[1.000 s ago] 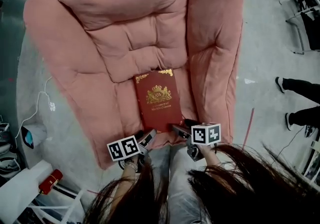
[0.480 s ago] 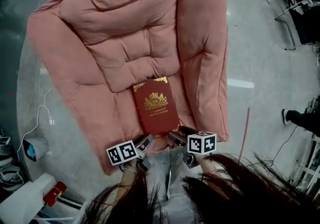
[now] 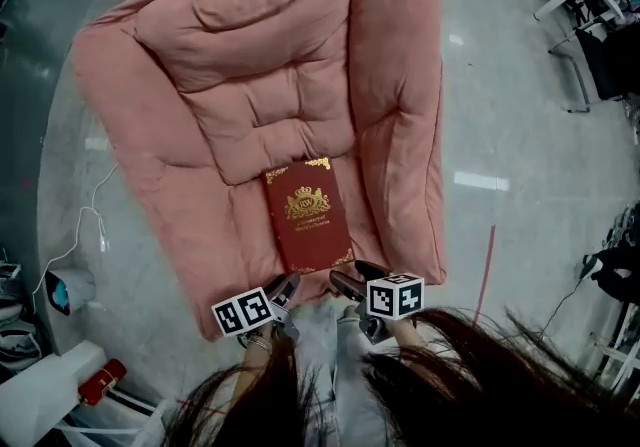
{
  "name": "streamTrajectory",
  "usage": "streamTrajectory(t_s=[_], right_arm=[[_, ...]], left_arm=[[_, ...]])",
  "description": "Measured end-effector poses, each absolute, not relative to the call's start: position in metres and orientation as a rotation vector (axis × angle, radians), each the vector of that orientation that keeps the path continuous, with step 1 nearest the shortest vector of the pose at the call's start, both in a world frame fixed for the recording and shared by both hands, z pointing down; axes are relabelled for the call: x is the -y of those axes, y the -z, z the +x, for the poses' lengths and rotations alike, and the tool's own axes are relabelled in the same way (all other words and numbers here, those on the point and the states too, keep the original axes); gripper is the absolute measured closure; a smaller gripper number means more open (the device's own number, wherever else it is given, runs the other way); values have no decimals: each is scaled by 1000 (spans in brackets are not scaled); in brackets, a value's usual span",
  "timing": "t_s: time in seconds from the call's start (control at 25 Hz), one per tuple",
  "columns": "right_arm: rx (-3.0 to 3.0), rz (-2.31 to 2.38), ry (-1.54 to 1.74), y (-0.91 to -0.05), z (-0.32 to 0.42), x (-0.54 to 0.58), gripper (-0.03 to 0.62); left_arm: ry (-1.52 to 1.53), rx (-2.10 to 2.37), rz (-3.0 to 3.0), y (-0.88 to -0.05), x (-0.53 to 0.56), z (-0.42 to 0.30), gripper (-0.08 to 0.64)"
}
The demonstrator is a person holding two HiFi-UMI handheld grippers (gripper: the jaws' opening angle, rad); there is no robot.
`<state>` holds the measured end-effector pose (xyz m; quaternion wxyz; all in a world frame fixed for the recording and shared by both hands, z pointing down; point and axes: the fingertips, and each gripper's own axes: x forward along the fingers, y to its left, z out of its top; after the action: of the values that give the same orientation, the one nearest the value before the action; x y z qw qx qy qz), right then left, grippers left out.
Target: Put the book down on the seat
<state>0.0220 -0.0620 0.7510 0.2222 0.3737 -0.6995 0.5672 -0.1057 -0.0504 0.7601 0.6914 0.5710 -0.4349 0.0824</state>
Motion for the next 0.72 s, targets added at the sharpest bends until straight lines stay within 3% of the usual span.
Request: streamTrajectory(t_s=[0.16,0.24,0.72], right_arm=[[1959,1009,-1518,-738,31,49,266],[1978,1010,-1478,-730,38,43,320],[2078,974,-1417,-682,59,1,321]], left_arm=[[-150,1015,1267,-749,37,-98,416],[-139,1029,1265,-743,27,-92,416],[-77,1090,1315,-695,-20,-66,453]])
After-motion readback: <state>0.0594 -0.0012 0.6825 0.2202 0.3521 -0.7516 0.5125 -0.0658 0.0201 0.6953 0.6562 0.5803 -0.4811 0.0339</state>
